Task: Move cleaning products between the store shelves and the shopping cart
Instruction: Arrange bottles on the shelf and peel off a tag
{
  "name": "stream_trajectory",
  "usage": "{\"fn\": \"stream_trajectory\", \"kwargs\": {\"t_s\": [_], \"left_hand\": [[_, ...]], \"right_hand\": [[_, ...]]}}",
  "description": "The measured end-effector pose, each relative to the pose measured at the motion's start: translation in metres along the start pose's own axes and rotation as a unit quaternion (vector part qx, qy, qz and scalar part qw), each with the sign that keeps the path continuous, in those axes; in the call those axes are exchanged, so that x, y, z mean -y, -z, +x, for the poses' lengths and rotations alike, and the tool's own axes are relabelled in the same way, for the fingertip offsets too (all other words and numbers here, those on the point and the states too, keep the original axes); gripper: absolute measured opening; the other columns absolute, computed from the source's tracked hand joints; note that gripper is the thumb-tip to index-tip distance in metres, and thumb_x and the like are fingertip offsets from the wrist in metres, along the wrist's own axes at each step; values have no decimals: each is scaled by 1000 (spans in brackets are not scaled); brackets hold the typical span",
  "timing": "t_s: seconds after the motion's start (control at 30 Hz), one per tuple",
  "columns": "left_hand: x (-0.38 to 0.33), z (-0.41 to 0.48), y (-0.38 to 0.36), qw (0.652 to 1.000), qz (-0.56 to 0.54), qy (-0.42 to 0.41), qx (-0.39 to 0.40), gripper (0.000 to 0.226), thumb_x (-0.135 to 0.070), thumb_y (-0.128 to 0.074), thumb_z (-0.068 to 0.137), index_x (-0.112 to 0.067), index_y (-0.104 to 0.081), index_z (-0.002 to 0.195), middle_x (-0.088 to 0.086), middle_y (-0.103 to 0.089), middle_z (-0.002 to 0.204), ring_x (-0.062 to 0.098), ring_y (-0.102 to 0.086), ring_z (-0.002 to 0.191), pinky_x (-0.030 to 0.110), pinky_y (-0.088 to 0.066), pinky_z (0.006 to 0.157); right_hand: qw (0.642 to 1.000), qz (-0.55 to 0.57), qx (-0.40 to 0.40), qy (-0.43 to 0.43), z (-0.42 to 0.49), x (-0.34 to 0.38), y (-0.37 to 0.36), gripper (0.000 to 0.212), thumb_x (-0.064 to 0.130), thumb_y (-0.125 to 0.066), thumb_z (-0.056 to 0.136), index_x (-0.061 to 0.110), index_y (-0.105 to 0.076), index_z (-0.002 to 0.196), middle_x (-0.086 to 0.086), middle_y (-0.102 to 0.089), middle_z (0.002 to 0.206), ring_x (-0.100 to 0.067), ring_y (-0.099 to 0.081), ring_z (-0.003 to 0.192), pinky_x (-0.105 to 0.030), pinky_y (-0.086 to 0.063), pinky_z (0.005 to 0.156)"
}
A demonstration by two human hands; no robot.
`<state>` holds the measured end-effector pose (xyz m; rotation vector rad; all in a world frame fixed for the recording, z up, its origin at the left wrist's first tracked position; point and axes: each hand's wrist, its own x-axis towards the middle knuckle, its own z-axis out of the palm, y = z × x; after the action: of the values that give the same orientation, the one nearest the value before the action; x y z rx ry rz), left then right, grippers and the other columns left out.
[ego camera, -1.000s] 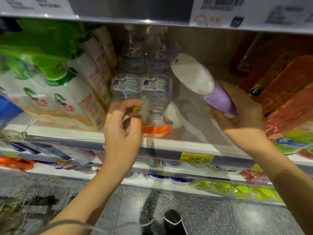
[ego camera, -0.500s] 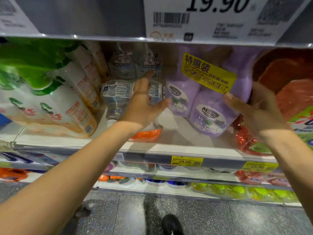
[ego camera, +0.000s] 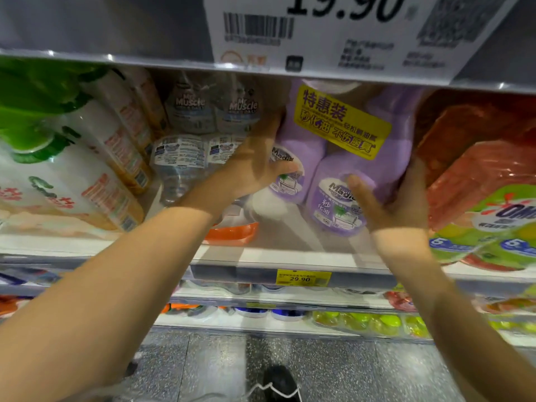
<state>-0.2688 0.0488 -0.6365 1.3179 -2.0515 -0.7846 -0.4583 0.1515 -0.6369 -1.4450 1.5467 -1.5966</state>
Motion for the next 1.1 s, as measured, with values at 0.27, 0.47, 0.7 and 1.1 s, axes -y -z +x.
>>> {"fn": "stream_trajectory", "kwargs": {"t_s": [0.27,0.47,0.7,1.1], "left_hand": [[-2,-4,1,996,64,-26,-49,83,-20,-78,75,-4,-34,144,14,-42,144,28,-46,127,34,-39,101],[-11,-1,-14,987,90,-25,-131,82,-13,-74,68,14,-36,135,32,-44,132,36,-41,121,40,-34,95],[-24,-1,-26,986,68,37,-151,89,-16,-74,80,-4,-19,149,16,-28,150,28,-37,130,17,-27,90],[-17,15,-30,976,39,14,-215,86,4,-74,76,0,-26,147,18,-38,145,22,-48,114,-4,-25,79]], "right_hand": [[955,-272,-113,35,-27,-15,-21,90,38,-76,76,-14,-35,138,-35,-47,125,-33,-39,114,-38,-27,101],[950,-287,-122,9,2,-27,-24,87,27,-78,78,-18,-34,137,-40,-43,134,-51,-44,126,-36,-23,104],[931,-346,-114,-20,17,-39,-35,87,47,-56,89,-6,-21,149,-34,-38,142,-46,-38,131,-44,-26,107],[936,-333,-109,-25,41,-49,-48,81,34,-56,95,-5,-13,151,-33,-24,151,-46,-25,141,-47,-23,115]]}}
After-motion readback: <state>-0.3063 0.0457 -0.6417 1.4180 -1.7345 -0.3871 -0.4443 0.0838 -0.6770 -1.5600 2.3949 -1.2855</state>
